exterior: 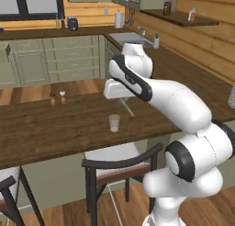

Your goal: Take a straw from the drawer in front and place it inside the glass cup on the dining counter.

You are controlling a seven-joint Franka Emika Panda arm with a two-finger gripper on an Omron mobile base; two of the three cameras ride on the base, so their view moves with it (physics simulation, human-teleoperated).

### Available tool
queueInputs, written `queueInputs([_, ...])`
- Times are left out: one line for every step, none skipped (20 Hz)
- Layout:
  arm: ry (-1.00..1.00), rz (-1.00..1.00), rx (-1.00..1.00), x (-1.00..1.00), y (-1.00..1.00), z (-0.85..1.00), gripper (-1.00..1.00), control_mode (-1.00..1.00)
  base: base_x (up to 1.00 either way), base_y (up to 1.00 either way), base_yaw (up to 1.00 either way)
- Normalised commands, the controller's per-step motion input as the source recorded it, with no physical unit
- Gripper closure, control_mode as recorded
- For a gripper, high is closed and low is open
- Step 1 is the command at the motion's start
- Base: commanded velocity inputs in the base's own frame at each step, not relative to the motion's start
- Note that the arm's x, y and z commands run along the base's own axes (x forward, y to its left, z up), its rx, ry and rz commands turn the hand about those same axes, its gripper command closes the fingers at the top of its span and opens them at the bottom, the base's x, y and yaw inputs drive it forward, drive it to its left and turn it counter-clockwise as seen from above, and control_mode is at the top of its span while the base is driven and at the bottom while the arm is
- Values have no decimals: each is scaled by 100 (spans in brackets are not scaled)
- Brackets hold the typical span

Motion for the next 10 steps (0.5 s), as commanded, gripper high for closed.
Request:
queueInputs([0, 49, 51, 13, -62, 19, 100, -100, 0, 0, 0])
queueInputs([0, 53, 51, 9, -54, 16, 100, -100, 0, 0, 0])
queueInputs([0, 57, 48, 17, -47, 14, 100, -100, 0, 0, 0])
queueInputs([0, 60, 47, 26, -40, 8, 100, -100, 0, 0, 0])
queueInputs([0, 64, 45, 33, -34, 0, 100, -100, 0, 0, 0])
queueInputs([0, 66, 43, 36, -28, 0, 100, -100, 0, 0, 0])
queueInputs([-1, 67, 43, 37, -22, 0, 100, -100, 0, 0, 0])
queueInputs([-1, 67, 42, 33, -19, 0, 100, -100, 0, 0, 0])
queueInputs([-1, 68, 42, 23, -13, 0, 100, -100, 0, 0, 0])
queueInputs([-1, 67, 41, 21, -3, 0, 100, -100, 0, 0, 0])
